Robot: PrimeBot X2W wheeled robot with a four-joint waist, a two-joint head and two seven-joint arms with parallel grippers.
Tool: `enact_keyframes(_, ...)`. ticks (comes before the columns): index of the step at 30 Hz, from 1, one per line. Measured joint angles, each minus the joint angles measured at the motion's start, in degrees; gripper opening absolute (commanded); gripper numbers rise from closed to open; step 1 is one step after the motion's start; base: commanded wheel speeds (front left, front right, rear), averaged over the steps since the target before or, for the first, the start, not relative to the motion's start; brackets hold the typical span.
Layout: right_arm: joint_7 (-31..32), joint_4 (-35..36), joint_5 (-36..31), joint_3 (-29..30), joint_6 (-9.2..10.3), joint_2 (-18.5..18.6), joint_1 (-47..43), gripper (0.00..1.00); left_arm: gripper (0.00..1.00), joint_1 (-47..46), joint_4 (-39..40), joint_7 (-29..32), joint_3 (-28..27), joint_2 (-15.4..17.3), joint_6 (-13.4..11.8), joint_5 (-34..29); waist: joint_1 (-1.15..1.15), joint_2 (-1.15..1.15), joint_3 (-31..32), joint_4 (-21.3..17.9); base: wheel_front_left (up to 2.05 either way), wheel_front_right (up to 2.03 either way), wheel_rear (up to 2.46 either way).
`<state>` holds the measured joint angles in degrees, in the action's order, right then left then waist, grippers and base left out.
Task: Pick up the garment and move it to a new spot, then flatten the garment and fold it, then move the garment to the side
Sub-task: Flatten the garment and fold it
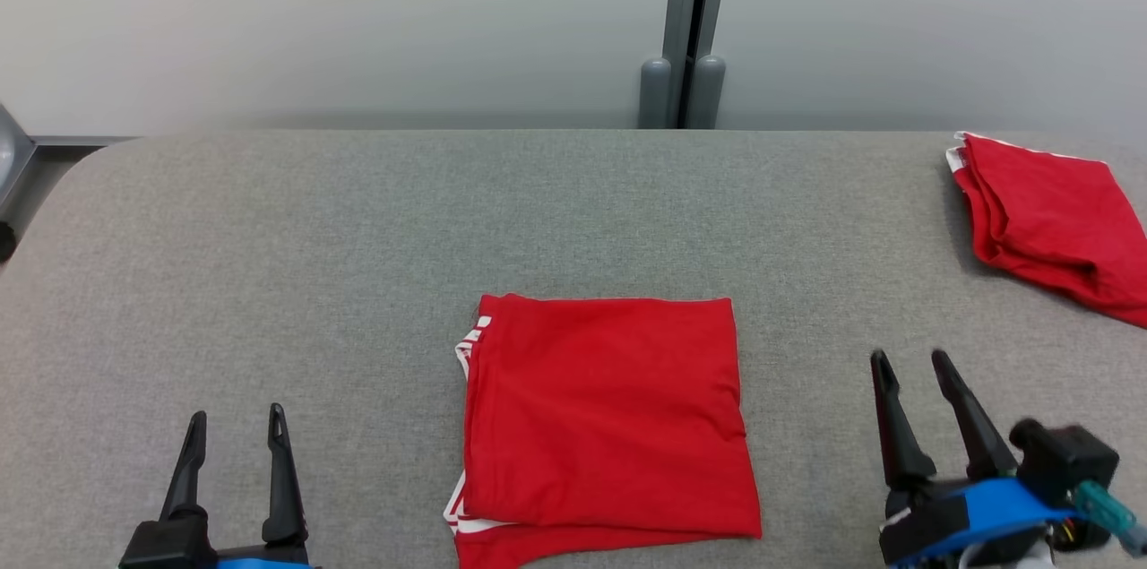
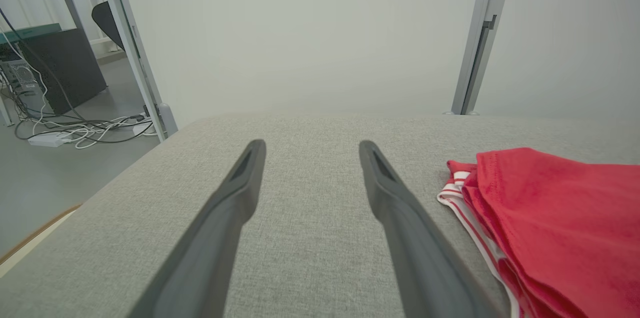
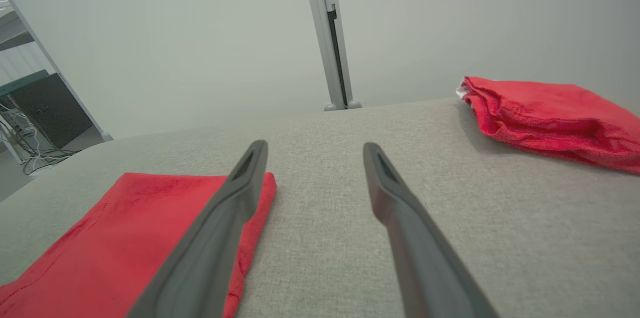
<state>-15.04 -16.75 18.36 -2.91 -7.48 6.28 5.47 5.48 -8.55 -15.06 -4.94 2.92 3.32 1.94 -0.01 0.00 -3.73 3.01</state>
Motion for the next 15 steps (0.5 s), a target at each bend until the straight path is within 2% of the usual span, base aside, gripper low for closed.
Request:
enact_keyframes(8,0.0,2.7,-5.3,3.4,0.00,-2.4,-6.5,1.00,1.00,0.5,-0.3,0.0,-0.1,0.1,0.2,-0.9,0.00,0.00,1.5,-0.7,0.00,0.00,0.00)
enact_keyframes(15,0.0,3.5,-6.4,5.0,0.00,-3.2,-8.8,1.00,1.00,1.5,-0.5,0.0,0.3,0.2,0.5,-1.4,0.00,0.00,3.1,-0.6,0.00,0.00,0.00)
